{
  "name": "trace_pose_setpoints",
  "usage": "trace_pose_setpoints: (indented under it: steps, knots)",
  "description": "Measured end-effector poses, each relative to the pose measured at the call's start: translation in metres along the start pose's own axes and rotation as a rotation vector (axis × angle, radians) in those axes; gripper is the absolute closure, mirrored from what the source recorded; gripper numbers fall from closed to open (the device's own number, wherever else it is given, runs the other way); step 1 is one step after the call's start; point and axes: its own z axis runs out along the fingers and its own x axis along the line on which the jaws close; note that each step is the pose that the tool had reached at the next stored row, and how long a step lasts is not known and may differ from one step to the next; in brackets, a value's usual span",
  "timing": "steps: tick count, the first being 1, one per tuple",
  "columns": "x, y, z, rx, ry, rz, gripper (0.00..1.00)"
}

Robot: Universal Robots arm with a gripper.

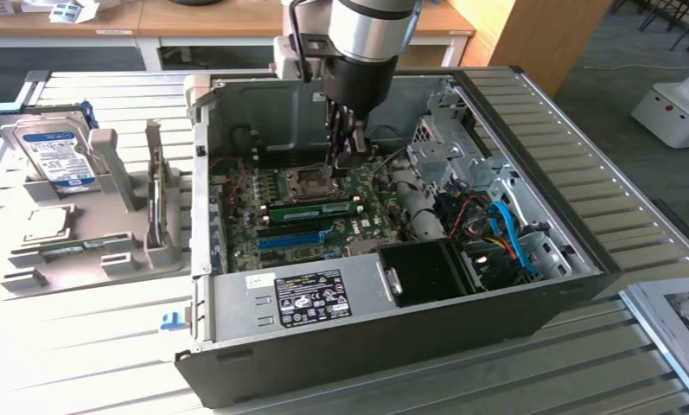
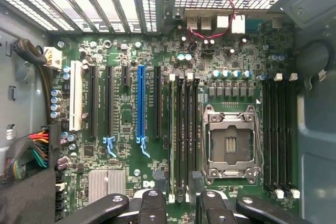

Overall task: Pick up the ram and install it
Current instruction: 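Insert the ram into the slot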

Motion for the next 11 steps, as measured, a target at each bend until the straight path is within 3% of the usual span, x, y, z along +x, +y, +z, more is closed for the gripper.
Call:
trace_pose_setpoints:
  steps: [11]
  knots:
    - [-0.0003, 0.0006, -0.0108, 0.0000, 0.0001, -0.002, 0.69]
